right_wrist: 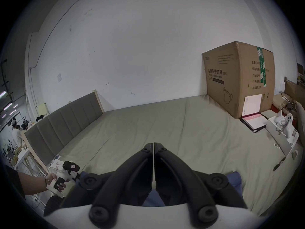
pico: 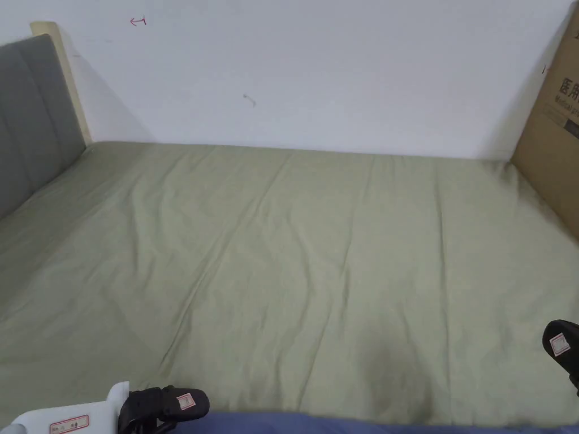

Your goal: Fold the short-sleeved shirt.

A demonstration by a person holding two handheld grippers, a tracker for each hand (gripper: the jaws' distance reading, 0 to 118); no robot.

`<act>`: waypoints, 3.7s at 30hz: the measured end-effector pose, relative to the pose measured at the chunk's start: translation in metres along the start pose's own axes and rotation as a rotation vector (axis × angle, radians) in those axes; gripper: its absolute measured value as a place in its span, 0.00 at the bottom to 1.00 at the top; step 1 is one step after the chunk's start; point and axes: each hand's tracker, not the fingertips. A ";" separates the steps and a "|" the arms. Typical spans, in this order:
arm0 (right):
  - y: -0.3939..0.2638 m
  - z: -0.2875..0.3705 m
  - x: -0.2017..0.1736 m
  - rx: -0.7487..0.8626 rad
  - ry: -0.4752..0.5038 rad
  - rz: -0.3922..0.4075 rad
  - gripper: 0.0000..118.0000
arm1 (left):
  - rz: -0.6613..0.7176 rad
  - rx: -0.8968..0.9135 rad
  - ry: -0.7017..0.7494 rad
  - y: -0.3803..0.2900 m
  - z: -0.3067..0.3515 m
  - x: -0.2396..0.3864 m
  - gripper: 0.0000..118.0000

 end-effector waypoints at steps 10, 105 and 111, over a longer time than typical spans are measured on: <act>-0.010 -0.008 -0.001 -0.055 0.012 -0.009 0.01 | -0.198 0.111 0.406 -0.001 -0.011 0.015 0.06; -0.015 0.024 0.044 -0.088 0.041 -0.084 0.02 | -0.406 -0.002 0.495 -0.070 -0.085 0.098 0.09; -0.007 0.036 0.052 0.037 0.073 -0.016 0.02 | -0.504 0.184 0.760 -0.094 -0.048 0.166 0.09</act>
